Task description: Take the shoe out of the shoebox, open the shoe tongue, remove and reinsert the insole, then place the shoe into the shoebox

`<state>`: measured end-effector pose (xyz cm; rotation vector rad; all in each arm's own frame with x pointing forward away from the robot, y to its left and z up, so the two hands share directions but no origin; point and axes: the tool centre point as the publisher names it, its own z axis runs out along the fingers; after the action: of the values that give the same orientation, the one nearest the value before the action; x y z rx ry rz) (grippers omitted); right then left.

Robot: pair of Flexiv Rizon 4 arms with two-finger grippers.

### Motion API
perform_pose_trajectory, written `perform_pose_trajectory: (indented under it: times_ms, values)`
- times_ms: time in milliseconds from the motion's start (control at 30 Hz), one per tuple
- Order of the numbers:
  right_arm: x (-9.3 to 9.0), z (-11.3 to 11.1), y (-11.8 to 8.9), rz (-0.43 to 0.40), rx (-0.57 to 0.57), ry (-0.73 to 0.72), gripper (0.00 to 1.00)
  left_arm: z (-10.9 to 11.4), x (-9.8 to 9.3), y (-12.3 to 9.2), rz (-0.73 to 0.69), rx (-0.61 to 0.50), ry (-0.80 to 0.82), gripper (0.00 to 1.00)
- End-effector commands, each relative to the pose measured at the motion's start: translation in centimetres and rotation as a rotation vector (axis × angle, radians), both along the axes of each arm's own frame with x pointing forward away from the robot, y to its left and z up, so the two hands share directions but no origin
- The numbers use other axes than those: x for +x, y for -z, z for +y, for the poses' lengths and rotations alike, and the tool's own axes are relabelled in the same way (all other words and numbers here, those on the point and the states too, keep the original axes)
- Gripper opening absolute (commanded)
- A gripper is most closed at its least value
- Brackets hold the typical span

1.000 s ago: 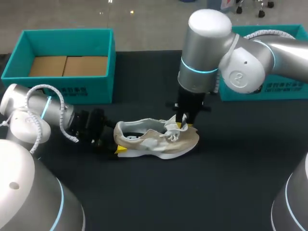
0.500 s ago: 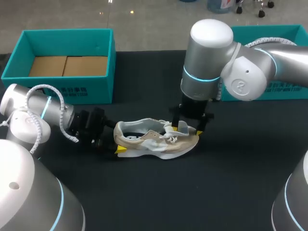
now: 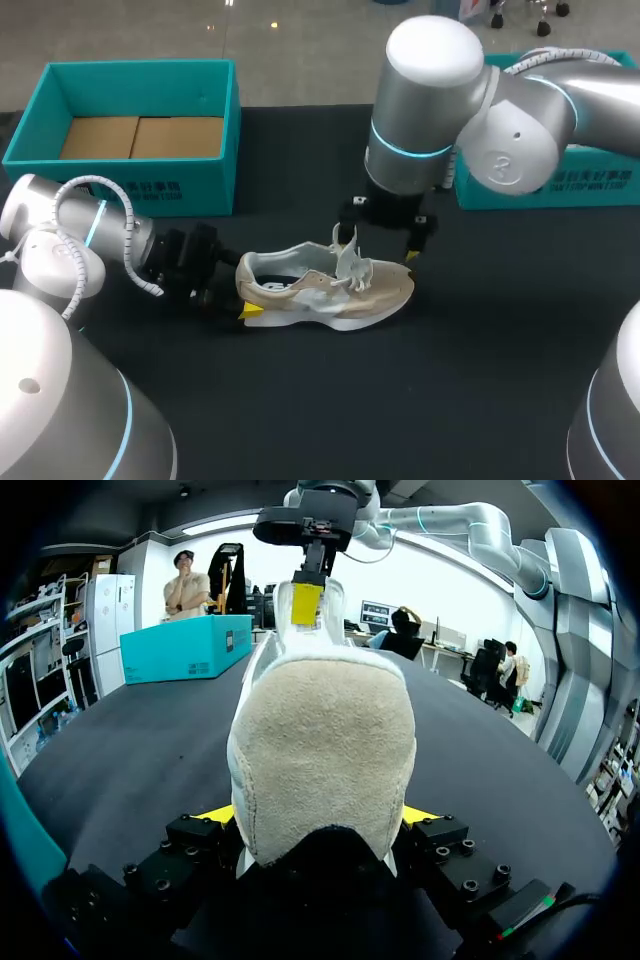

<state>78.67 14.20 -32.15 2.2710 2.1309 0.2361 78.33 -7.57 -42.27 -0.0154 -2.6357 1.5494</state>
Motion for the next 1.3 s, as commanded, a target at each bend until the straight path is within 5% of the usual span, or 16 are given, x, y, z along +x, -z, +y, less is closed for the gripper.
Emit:
perform_pose_trajectory:
  times_ms: [33,300,500,567,1067,1300]
  values:
    - [-0.4,-0.2,-1.6,-0.025,0.000,-0.018,1.00,-0.2,0.2,0.5,0.001,0.005,0.001,0.00]
    - [-0.1,2.0,-4.7,-0.090,0.025,-0.191,1.00,-0.2,0.2,0.5,0.001,0.005,0.001,0.00]
    - [-0.9,5.4,-6.1,-0.150,0.074,-0.712,1.00,-0.2,0.2,0.5,0.001,0.005,0.001,0.00]
    - [-1.5,6.1,-6.3,-0.093,0.051,-0.873,1.00,-0.2,0.2,0.5,0.001,0.005,0.001,0.00]
    - [-1.6,6.3,-6.4,-0.090,0.015,-0.862,1.00,-0.2,0.2,0.5,0.001,0.005,0.001,0.00]
    - [-1.7,8.5,-7.5,-0.269,-0.217,-1.377,1.00,-0.2,0.2,0.5,0.001,0.005,0.001,0.00]
